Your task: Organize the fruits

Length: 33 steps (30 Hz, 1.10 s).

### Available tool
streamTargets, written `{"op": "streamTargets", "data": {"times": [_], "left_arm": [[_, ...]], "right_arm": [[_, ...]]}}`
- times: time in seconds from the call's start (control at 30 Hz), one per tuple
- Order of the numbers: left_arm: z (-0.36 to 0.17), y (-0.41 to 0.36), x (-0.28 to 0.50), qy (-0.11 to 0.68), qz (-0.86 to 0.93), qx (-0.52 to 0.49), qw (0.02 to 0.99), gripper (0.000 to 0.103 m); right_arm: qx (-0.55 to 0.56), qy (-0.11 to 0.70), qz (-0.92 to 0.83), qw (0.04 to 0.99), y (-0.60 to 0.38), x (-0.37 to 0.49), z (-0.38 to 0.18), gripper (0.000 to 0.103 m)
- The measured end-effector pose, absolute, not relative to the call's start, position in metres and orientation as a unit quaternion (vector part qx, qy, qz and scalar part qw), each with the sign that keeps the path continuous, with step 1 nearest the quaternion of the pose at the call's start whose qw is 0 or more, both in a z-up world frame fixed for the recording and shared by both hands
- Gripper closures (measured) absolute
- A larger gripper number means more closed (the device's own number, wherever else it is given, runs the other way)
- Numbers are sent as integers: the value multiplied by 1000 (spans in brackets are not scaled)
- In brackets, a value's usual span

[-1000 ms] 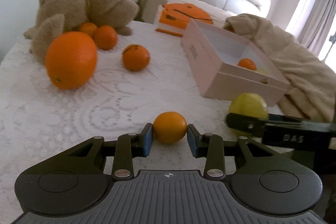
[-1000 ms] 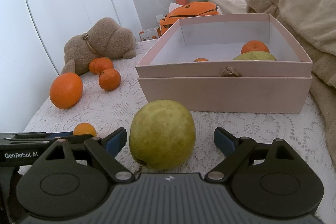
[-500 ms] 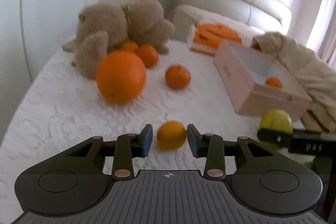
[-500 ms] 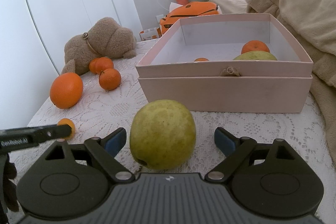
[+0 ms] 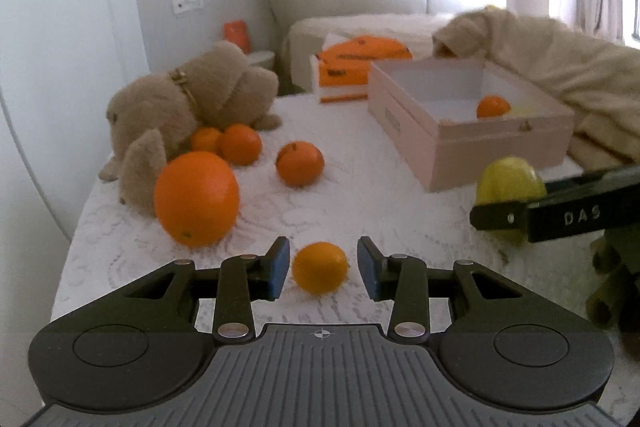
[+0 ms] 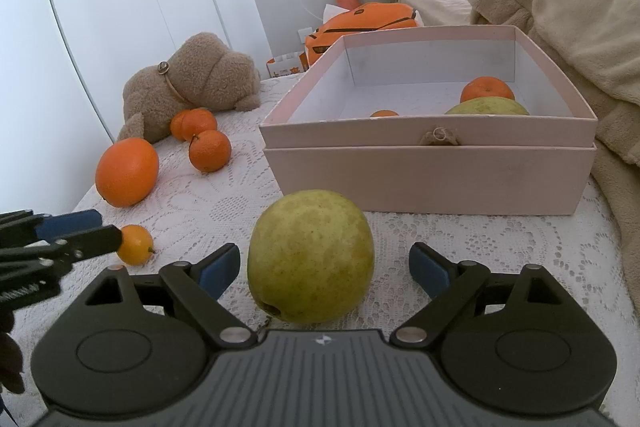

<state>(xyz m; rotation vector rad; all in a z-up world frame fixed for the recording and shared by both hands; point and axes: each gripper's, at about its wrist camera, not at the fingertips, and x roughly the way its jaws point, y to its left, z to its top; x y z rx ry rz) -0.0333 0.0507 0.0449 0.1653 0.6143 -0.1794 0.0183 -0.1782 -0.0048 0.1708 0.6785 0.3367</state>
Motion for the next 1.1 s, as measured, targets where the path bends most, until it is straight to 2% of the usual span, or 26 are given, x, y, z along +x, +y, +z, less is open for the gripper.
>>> {"op": "streamTargets", "data": {"times": [0.2,1.1], "left_arm": [[38,39,-29,308,-87,120,940,60],[36,49,-27,306,-83,122,940,60]], "right_arm": [[83,331,164,925,-178,18,-5,11],[84,331,165,925,-178,19,-5,10]]}}
